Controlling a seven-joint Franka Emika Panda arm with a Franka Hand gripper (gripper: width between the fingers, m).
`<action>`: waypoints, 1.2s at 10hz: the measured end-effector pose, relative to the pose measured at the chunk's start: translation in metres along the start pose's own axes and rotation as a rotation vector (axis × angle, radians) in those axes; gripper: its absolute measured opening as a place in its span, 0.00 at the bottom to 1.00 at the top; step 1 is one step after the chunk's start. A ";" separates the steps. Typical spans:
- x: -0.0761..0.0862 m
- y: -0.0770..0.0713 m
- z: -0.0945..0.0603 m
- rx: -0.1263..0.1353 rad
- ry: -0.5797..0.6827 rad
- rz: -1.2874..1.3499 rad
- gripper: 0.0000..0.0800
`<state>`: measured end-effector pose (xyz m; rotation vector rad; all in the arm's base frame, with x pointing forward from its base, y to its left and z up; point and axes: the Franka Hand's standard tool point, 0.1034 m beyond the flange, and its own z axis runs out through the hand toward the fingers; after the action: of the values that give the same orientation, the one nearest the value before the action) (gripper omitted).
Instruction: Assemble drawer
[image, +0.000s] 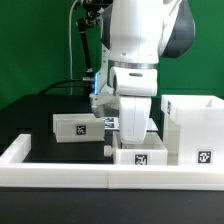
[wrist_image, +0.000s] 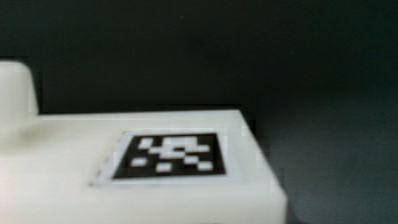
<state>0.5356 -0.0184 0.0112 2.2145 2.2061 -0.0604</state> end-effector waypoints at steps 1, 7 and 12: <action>0.000 0.000 0.000 0.001 0.000 0.001 0.05; 0.015 0.008 0.000 -0.003 -0.003 -0.045 0.05; 0.013 0.008 0.002 -0.018 0.000 -0.030 0.05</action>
Offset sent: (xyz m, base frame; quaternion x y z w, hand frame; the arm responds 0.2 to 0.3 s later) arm 0.0164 0.0165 0.0017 0.0036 -0.0189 -0.0532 0.9984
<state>0.5436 -0.0052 0.0084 2.1722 2.2312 -0.0414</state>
